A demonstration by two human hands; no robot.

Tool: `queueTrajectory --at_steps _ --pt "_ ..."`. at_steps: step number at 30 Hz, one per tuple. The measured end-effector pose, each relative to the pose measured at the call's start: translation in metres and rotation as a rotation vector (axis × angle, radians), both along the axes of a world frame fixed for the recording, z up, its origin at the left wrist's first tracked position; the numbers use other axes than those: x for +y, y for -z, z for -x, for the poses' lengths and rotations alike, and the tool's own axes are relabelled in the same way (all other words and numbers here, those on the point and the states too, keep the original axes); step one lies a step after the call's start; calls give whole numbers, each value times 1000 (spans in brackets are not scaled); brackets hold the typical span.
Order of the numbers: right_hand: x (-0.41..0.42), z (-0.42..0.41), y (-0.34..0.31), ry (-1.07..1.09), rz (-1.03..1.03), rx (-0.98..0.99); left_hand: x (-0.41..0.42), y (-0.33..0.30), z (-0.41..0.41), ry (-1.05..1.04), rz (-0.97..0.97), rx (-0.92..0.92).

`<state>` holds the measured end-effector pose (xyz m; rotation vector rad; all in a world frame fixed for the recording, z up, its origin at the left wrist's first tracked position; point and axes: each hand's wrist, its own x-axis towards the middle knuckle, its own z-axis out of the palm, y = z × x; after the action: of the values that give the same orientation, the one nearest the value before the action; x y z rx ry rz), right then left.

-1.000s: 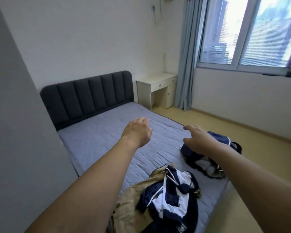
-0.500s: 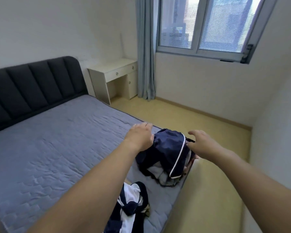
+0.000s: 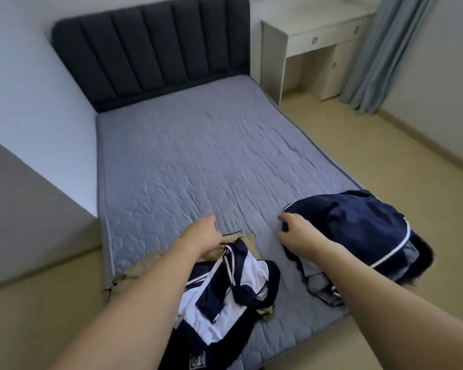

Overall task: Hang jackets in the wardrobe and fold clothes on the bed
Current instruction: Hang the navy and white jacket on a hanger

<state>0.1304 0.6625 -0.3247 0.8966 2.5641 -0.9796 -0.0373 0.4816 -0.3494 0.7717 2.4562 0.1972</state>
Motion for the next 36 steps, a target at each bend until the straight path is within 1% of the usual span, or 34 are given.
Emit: queueTrajectory --at_steps 3,6,8,10,12,13,15,17,19,21,22,24,26,28,30,33,35,36 --pt "1 35 83 -32 87 -67 -15 86 28 -95 68 -93" --pt "8 61 204 -25 164 -164 -16 204 40 -228 89 -206" --pt "4 68 289 -60 196 -261 -13 285 36 -329 121 -303" --pt "0 67 369 -71 198 -349 -1 362 31 -436 84 -376" --pt "-4 62 436 -47 130 -421 17 426 25 -549 7 -419" --pt "-5 60 461 -50 69 -456 26 452 21 -560 2 -404" --pt "-4 55 494 -102 -89 -482 40 485 11 -477 61 -267" --pt "1 53 506 -179 -222 -440 45 490 4 -390 76 -118" --pt "8 54 497 -241 -267 -407 39 469 -1 -370 10 -83" --pt "10 59 468 -268 -281 -362 24 428 -8 -421 -97 -62" --pt "9 63 445 -273 -271 -334 15 399 -11 -477 -163 -59" --pt "3 71 388 -306 -204 -286 -7 328 -19 -655 -336 -94" --pt "-8 79 318 -365 -79 -195 -26 244 -26 -850 -528 -125" --pt "-24 89 239 -381 152 -84 -45 155 -30 -1003 -696 -90" --pt "-47 99 159 -346 339 -4 -66 63 -35 -1080 -840 4" --pt "-89 118 54 -347 448 130 -105 -63 -43 -1148 -1016 160" --pt "-120 131 -6 -421 546 208 -136 -137 -47 -1257 -1112 256" --pt "-136 135 -35 -495 600 220 -153 -170 -51 -1318 -1146 300"
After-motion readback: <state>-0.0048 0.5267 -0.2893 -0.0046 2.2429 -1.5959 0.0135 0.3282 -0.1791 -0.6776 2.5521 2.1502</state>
